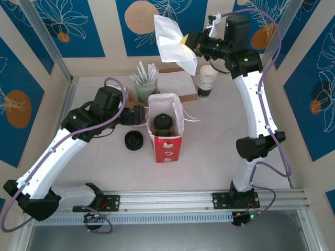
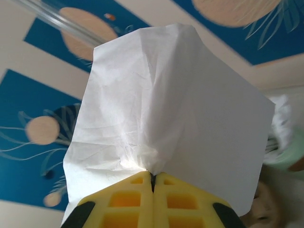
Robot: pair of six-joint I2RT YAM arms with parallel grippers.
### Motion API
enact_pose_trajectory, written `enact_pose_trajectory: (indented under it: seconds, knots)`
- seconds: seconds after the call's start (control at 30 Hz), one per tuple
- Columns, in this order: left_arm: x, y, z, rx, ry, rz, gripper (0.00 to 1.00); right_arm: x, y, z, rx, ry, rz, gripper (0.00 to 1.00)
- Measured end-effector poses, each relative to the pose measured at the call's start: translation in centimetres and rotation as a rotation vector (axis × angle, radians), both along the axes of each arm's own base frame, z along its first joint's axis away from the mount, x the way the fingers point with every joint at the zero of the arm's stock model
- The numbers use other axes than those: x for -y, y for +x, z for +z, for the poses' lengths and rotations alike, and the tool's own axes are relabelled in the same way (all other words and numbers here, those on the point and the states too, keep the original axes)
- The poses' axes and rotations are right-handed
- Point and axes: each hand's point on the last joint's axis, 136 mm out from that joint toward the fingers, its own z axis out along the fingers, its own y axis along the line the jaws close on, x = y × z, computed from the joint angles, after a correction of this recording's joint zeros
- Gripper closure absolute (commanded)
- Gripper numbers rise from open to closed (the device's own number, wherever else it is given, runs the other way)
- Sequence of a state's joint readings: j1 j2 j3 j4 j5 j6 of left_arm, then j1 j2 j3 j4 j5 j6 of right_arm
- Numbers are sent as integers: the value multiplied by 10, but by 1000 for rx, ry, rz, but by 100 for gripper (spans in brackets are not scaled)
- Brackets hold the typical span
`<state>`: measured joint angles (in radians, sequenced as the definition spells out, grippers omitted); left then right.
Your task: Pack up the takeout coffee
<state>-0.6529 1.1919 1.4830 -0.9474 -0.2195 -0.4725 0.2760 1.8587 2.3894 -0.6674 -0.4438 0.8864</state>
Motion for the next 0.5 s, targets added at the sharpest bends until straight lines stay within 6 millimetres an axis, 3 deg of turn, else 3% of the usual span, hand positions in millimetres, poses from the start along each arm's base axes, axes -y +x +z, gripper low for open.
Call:
enact_pose_trajectory:
  seconds: [0.2, 0.5]
  knots:
    - [-2, 1, -10, -7, -2, 13, 0, -12, -40, 6, -126, 98, 101, 100]
    - [-14, 1, -14, 6, 6, 53, 0, -6, -103, -1, -193, 150, 122, 100]
